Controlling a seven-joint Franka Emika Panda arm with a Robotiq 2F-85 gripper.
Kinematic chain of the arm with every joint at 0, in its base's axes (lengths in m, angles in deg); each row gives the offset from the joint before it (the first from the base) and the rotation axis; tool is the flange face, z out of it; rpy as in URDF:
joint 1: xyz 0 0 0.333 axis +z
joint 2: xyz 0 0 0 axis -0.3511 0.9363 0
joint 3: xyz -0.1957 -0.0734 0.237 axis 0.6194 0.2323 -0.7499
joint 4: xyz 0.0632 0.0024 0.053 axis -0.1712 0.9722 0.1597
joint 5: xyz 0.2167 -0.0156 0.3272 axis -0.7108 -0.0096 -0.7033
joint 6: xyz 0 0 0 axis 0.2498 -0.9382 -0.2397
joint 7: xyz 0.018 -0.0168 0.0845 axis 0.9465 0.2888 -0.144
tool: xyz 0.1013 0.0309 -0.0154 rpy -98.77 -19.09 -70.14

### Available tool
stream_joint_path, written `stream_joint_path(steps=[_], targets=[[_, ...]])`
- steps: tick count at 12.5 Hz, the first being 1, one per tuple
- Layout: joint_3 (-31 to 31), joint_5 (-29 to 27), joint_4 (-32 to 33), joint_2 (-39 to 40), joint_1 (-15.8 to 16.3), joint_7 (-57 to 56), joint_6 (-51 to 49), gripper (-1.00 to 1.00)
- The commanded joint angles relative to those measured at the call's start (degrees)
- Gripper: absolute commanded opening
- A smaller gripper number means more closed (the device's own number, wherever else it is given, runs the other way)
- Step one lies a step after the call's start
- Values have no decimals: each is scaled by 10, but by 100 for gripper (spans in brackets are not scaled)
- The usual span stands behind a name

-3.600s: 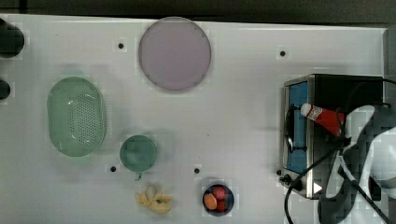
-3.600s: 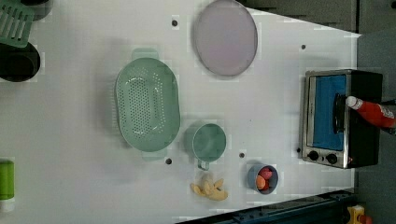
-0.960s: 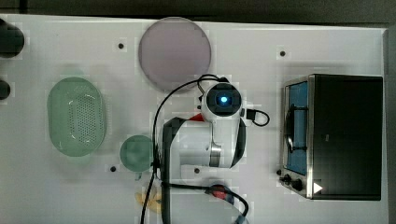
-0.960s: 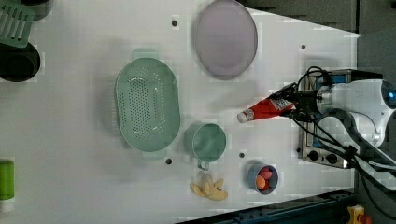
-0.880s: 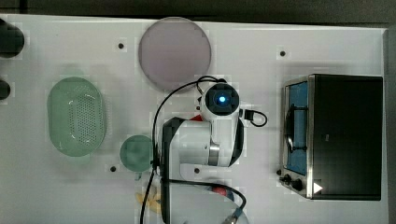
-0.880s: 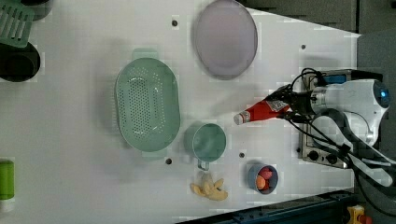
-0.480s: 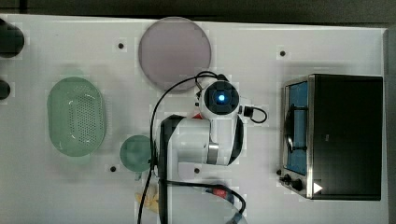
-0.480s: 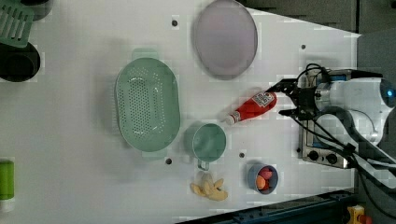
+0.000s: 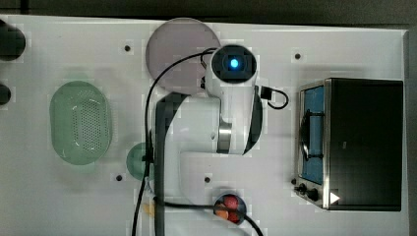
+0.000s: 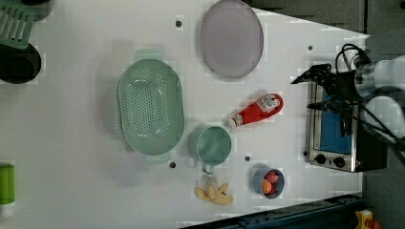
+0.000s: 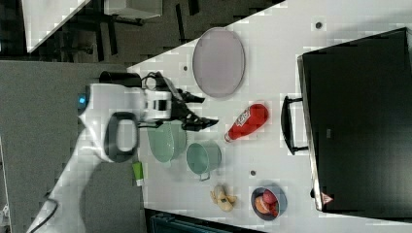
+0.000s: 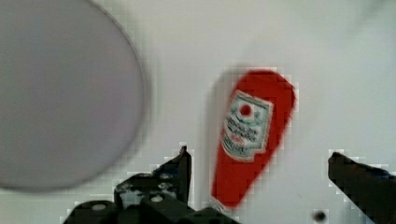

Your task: Pick Ketchup from oven and place it on table.

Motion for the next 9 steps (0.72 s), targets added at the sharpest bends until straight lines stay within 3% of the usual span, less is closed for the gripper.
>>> stream_joint_path(steps=[1,4,9], targets=[[9,-4,-166,-61,-9,24,-125,100],[7,-4,-239,-62,-8,24,-195,100],[8,-4,-241,-61,-9,24,-206,100]])
